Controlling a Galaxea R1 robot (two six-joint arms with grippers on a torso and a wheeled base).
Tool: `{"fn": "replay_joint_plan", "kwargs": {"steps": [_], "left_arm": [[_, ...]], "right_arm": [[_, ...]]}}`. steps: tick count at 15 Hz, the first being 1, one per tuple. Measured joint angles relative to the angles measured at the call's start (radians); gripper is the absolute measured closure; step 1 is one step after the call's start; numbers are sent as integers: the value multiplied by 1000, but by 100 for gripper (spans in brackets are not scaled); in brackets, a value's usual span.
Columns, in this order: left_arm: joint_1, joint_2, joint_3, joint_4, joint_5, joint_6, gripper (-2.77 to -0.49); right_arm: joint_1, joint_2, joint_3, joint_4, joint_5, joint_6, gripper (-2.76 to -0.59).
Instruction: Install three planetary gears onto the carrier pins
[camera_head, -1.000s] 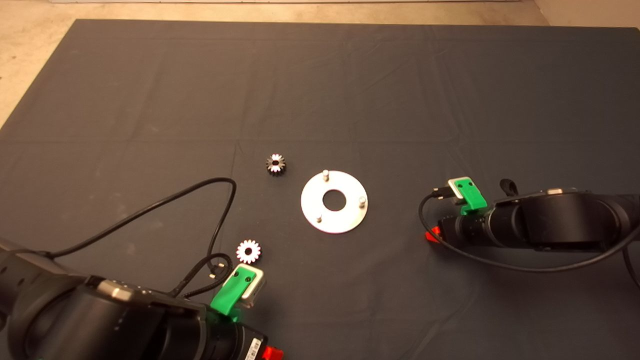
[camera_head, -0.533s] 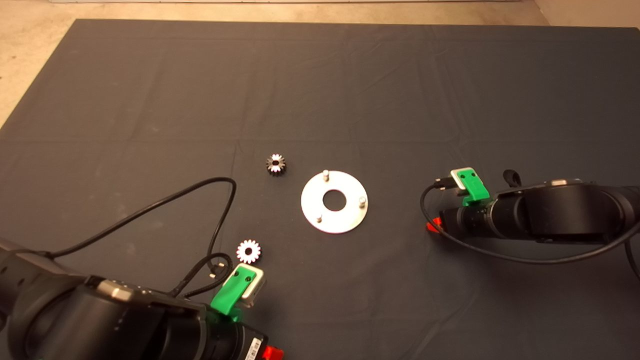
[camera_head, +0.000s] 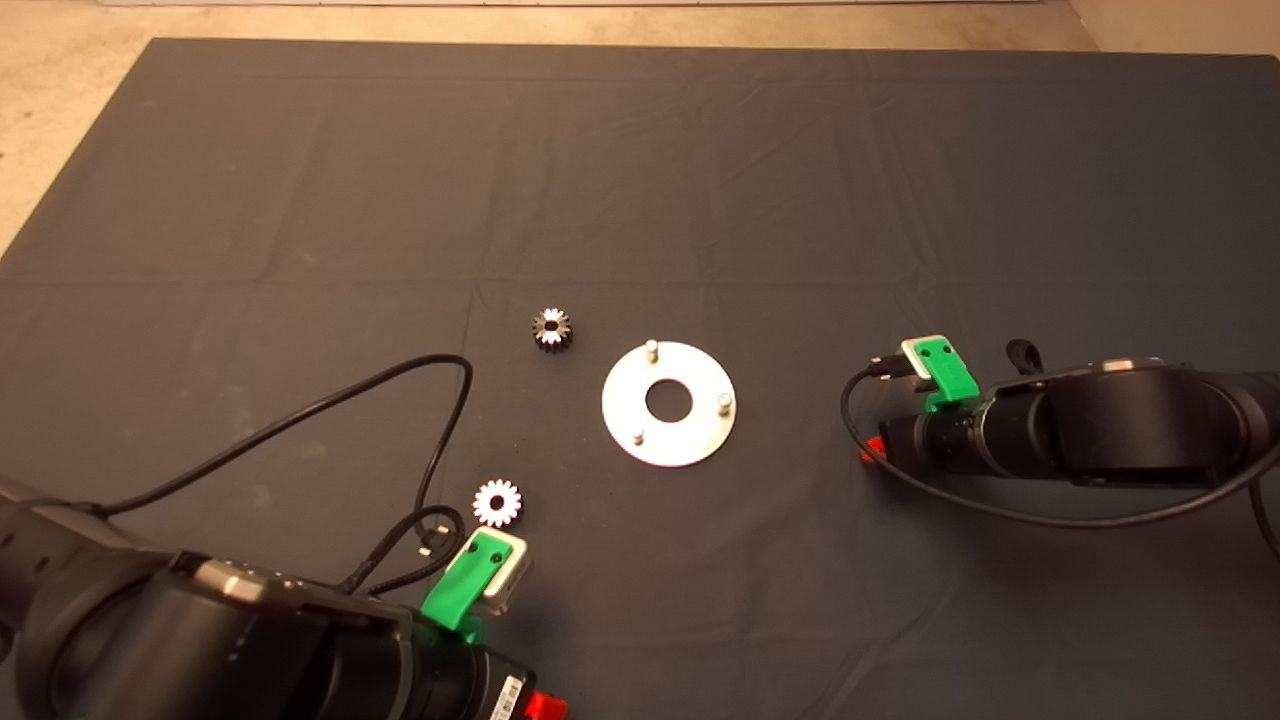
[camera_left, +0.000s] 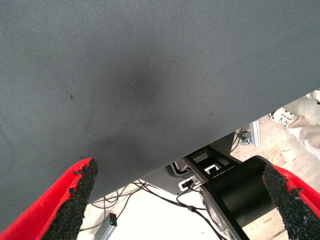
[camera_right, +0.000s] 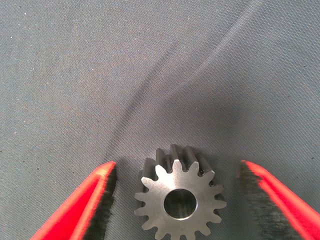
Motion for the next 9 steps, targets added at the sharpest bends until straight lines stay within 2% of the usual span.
{"fn": "replay_joint_plan", "kwargs": {"steps": [3,6,9], "left_arm": [[0,0,0,0,0,0,-236],[0,0,0,0,0,0,-236],[0,0,0,0,0,0,-236]], "right_arm": [[0,0,7,0,0,1,-167],[0,0,16,0,0,4,-152],[0,0,26,0,-3,5,-152]]}}
